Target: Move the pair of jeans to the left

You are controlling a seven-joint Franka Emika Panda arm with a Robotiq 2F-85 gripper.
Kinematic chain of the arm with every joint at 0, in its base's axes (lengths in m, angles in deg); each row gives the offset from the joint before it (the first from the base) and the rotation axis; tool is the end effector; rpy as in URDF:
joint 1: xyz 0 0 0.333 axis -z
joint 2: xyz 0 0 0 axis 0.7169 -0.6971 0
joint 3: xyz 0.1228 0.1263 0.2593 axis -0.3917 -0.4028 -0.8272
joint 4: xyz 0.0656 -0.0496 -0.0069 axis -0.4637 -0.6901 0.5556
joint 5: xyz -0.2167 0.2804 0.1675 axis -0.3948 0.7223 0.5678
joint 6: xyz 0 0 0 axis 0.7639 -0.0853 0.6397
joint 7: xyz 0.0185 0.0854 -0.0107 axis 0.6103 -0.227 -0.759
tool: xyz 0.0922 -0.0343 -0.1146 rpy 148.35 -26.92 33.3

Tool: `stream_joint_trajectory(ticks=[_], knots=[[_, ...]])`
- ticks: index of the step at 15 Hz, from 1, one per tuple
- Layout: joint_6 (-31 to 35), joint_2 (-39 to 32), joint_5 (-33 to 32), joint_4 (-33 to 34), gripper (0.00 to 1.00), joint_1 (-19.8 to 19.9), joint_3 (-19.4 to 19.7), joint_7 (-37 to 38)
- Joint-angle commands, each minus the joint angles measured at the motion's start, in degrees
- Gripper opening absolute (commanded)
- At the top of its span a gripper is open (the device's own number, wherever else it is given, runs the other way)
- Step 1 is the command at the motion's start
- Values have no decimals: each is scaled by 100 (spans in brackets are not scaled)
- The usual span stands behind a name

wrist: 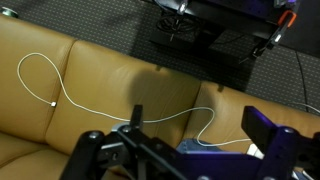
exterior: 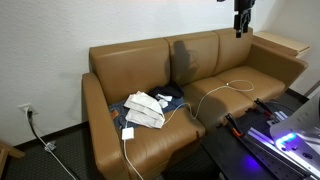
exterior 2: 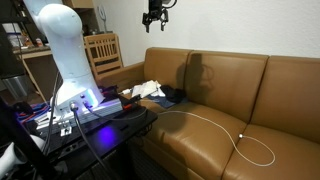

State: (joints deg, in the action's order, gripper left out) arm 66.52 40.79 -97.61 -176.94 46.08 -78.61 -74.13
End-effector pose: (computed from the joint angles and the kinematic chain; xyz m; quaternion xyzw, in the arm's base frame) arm 0.4604 -0.0509 0.3804 0.9693 0.1699 -0.1684 0.0567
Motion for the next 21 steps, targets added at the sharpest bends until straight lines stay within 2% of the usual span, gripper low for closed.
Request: stream_joint_trajectory(ticks=[1, 3, 4, 7, 11, 14, 15, 16, 21], knots=[[-11, 30, 1, 3, 100, 19, -21, -1], [-26, -420, 278, 253, 100, 68, 69, -108], [243, -654, 607, 239, 100, 68, 124, -430], [634, -1242, 1008, 307, 100, 105, 85, -485], [1123, -2124, 1148, 548, 100, 135, -45, -230], [1010, -2703, 1081, 888, 100, 117, -153, -85], [908, -2754, 998, 954, 100, 109, -189, -119], [1087, -2514, 1005, 667, 100, 149, -188, -107], [1031, -2749, 1000, 886, 100, 144, -245, -104]])
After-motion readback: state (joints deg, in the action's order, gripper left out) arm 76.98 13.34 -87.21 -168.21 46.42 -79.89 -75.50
